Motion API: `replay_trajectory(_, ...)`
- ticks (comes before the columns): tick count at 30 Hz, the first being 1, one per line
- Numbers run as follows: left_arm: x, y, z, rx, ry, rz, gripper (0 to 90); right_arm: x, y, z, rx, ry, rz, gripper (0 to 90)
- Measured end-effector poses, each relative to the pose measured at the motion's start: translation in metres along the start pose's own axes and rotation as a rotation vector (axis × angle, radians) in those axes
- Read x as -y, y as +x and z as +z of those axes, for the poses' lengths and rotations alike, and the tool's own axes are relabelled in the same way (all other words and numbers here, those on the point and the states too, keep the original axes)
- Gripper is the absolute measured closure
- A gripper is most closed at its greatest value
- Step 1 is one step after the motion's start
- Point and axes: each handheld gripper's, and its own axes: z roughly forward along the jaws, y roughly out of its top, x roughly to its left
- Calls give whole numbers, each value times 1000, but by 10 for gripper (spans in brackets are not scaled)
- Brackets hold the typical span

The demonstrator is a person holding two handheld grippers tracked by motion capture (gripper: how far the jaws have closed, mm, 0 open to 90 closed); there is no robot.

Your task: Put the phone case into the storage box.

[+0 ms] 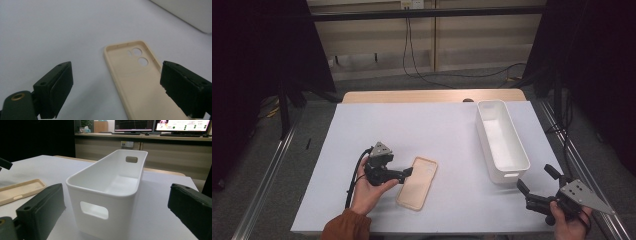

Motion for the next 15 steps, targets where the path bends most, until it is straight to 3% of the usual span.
replay_trajectory(3, 0, -1, 1, 7, 16, 5, 158, 0, 0, 0, -1, 0, 1, 3)
replay_trajectory(10, 1, -3, 8, -12, 103, 14, 231, 0, 1, 1, -2, 0, 0, 3)
replay_trajectory(15, 1, -4, 11, 4, 151, 16, 283, 0, 1, 1, -3, 1, 0, 3)
